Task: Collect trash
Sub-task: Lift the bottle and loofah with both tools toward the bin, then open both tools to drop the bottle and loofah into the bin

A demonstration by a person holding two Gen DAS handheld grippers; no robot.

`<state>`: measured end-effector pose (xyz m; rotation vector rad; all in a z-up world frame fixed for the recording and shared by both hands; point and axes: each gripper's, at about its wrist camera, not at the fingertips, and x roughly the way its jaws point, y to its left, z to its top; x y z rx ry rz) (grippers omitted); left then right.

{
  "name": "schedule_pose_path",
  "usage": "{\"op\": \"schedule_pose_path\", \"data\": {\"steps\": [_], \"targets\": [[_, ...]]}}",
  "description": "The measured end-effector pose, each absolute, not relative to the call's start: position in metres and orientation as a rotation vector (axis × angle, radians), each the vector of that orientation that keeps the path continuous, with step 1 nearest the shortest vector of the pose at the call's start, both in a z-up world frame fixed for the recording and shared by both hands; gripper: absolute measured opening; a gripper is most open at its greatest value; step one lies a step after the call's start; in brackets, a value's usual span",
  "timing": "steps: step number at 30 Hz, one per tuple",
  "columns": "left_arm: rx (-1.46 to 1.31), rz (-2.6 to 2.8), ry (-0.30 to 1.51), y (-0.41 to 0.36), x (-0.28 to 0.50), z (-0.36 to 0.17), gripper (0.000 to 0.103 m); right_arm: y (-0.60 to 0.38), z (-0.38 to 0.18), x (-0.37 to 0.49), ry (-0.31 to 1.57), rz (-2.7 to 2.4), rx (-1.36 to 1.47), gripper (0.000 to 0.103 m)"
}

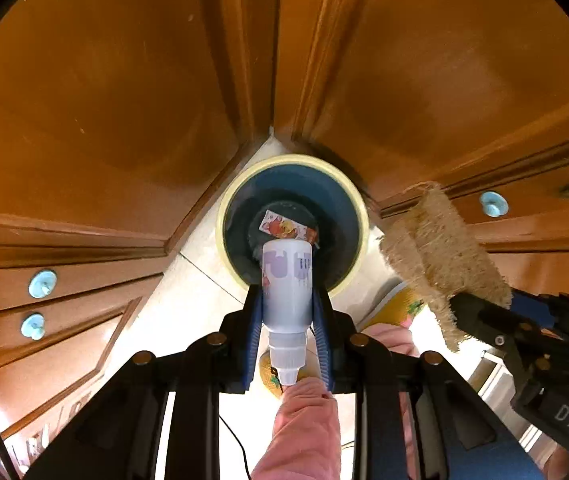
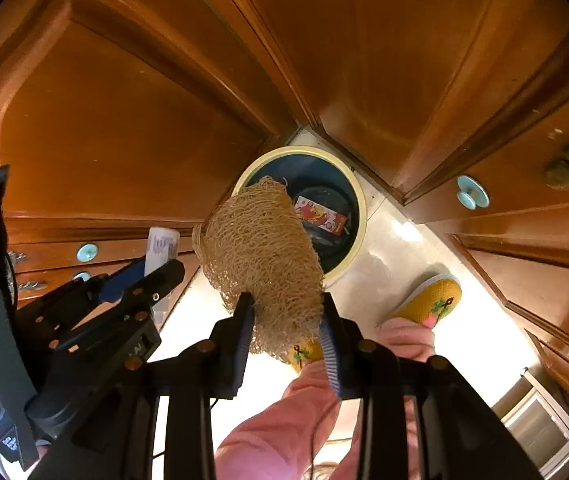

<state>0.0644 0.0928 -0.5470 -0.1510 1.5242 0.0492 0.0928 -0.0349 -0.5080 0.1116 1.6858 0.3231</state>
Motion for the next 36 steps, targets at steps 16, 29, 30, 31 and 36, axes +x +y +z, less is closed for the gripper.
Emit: {"op": "schedule_pose_path", "data": {"steps": [16,29,30,31,36], "targets": [[-0.161,0.095,1.596,0.109,0.071,-0.583,0.023,-0.03,-0.552,0.105,1.726,0.321,0.116,0.032],[-0.131,0.139,1.579,0.109,0.079,-0.581,0.054,-0.017,-0.572,0.118,1.737,0.335,0.102,0.04],[-0.131,0.147,1.573,0.111,0.079,-0.579,0.055,-0.017,-0.571,0.119,1.732,0.323,0.101,0.04],[-0.138,0.145,1.571,0.114,0.08,-0.579,0.055,-0.017,-0.569,0.12,1.731,0.322,0.112,0.042],[-0.162,0.146,1.562,0.119,0.078,-0.565,0.058,-0.016,-0.555,0.119,1.737,0.32,0.137,0.044]]}}
